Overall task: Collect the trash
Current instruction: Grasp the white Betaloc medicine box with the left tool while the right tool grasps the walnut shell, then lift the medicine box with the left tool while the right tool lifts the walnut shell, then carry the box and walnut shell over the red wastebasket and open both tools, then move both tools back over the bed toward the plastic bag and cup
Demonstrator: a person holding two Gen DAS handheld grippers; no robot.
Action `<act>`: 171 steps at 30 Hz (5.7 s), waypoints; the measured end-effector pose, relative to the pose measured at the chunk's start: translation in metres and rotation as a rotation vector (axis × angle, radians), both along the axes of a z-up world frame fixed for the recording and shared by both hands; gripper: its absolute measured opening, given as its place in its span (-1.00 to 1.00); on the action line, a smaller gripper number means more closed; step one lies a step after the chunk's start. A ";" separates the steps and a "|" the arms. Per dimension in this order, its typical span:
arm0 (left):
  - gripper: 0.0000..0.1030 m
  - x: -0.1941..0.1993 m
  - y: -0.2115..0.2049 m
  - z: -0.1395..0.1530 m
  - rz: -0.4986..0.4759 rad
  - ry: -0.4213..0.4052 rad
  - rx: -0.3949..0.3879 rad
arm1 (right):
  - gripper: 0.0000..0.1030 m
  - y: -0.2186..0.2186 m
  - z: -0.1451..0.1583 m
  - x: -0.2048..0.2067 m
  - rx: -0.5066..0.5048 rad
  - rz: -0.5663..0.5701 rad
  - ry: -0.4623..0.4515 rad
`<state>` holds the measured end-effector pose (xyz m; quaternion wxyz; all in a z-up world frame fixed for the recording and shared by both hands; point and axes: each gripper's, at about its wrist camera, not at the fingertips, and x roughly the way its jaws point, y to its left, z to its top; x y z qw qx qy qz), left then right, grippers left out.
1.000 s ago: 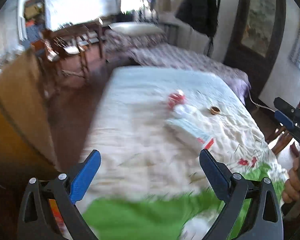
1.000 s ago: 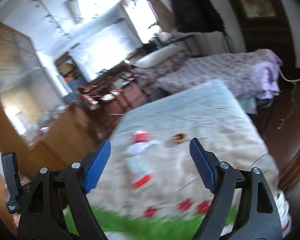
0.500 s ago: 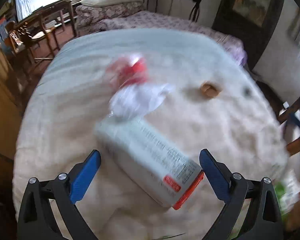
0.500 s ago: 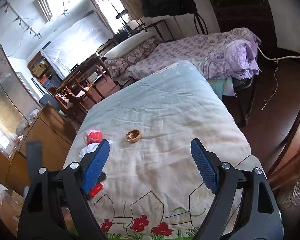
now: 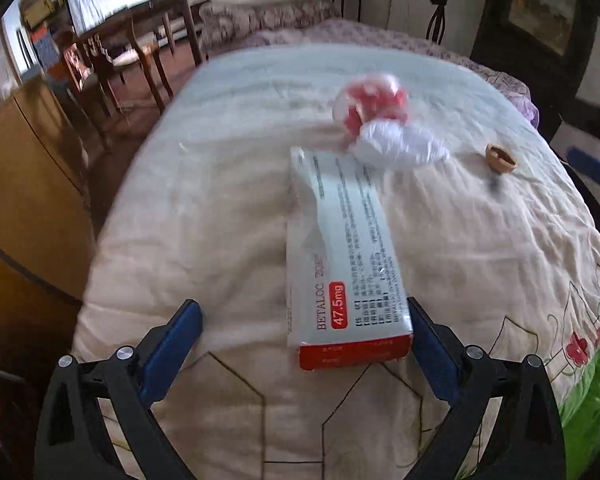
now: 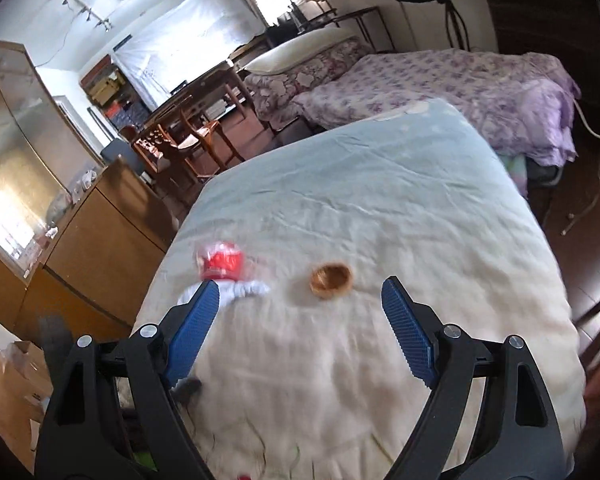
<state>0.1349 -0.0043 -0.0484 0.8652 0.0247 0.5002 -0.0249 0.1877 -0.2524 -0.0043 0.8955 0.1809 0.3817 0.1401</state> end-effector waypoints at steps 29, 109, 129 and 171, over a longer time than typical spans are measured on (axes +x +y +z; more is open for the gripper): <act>0.91 -0.005 0.005 0.002 0.037 -0.007 -0.016 | 0.08 0.036 -0.037 0.024 -0.309 0.001 0.051; -0.12 -0.141 0.033 0.087 -0.018 -0.293 -0.208 | -0.32 0.021 -0.019 -0.131 -0.027 0.006 -0.003; -0.11 -0.274 0.059 0.197 -0.020 -0.601 -0.190 | -0.31 0.056 0.106 -0.256 -0.014 0.102 -0.357; 0.77 -0.399 0.449 -0.032 0.961 -0.210 -0.184 | 0.12 0.511 -0.019 -0.264 -0.218 1.042 0.043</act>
